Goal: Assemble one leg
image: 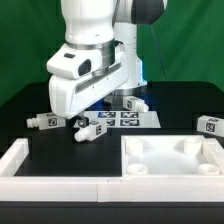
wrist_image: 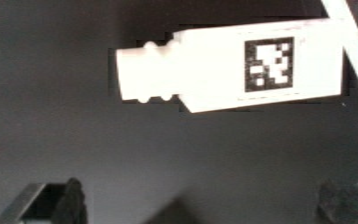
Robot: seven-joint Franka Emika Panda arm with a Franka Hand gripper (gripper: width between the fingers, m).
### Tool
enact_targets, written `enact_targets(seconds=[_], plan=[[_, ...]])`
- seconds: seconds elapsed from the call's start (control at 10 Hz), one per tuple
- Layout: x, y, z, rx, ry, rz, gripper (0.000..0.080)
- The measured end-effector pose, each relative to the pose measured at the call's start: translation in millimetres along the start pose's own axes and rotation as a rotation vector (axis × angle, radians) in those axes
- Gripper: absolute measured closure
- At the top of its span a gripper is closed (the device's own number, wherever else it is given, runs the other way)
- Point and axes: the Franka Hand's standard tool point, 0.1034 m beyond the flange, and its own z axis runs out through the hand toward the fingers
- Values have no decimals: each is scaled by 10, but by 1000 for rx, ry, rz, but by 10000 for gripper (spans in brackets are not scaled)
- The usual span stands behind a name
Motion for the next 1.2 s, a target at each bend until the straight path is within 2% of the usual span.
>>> enact_targets(seconds=[0.1, 0.2, 0.3, 0.4, 0.8, 0.9, 1.1, 1.2], plan=[[-10, -4, 7, 0, 0, -10, 151], [-111, -19, 50, -39, 13, -249, 151], [-197, -61, 76, -67, 16, -374, 151], [-240, -85, 109, -64, 6, -459, 151], [-243, -77, 119, -64, 6, -425, 151], [-254, -77, 154, -103, 3, -576, 151], [-186, -166, 252, -108, -29, -722, 151], [-124, -191, 281, -133, -39, -765, 151]])
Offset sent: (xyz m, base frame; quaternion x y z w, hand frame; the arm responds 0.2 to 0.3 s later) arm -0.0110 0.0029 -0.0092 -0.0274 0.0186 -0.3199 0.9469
